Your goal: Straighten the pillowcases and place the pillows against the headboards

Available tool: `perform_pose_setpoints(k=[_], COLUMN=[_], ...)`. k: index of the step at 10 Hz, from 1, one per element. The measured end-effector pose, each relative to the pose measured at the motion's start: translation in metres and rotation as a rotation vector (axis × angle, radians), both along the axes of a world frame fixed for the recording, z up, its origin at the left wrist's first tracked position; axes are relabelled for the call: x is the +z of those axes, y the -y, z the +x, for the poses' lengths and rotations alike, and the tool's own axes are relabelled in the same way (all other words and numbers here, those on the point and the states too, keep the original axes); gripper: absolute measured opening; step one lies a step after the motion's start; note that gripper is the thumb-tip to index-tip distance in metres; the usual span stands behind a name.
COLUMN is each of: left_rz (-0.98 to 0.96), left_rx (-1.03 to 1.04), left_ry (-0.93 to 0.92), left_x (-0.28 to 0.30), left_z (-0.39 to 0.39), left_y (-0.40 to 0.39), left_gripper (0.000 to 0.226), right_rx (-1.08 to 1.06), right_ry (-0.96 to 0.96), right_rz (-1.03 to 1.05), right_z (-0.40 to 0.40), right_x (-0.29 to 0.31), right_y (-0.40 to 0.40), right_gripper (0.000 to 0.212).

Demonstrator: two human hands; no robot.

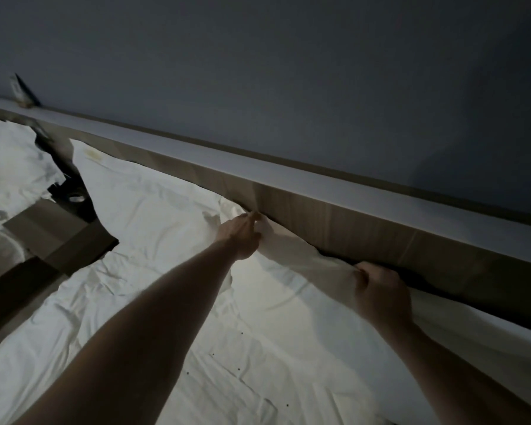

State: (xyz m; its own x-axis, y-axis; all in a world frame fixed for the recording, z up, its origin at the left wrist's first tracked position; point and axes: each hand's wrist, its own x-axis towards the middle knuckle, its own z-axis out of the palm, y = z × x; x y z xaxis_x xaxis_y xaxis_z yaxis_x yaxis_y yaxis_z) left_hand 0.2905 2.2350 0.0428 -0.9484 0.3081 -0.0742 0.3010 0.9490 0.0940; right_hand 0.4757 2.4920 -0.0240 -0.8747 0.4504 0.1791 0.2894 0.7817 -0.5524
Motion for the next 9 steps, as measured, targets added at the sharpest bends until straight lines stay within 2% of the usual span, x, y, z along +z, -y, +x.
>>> perform_pose_setpoints(k=[2,3,4,5,6,7,8,9], left_rz=[0.23,0.392,0.5,0.618,0.619,0.583,0.489,0.304], left_rx=[0.003,0.027,0.119,0.309,0.351,0.343,0.258,0.09], left_ry=[-0.038,0.007,0.032,0.227,0.394,0.462,0.472,0.444], left_x=[-0.027,-0.049,-0.067,-0.082,-0.08,-0.064,-0.059,-0.055], left_z=[0.02,0.048,0.077,0.111,0.12,0.117,0.13,0.171], left_y=[-0.002,0.004,0.002,-0.015,-0.028,-0.029,-0.014,0.015], left_gripper=[0.05,0.072,0.08,0.085,0.085,0.087,0.089,0.087], right_rx=[-0.059,-0.09,-0.038,0.187,0.291,0.255,0.236,0.228], right_ry=[-0.177,-0.16,-0.112,-0.131,-0.047,0.168,0.24,0.29], right_rz=[-0.053,-0.068,-0.065,0.11,0.253,0.376,0.317,0.194], right_z=[0.002,0.005,0.012,0.041,0.066,0.082,0.094,0.114], right_x=[0.001,-0.006,-0.004,-0.009,-0.028,-0.044,-0.046,-0.038], right_y=[-0.013,-0.007,0.003,0.013,0.01,-0.008,-0.011,-0.002], right_gripper=[0.024,0.028,0.034,0.05,0.06,0.073,0.076,0.074])
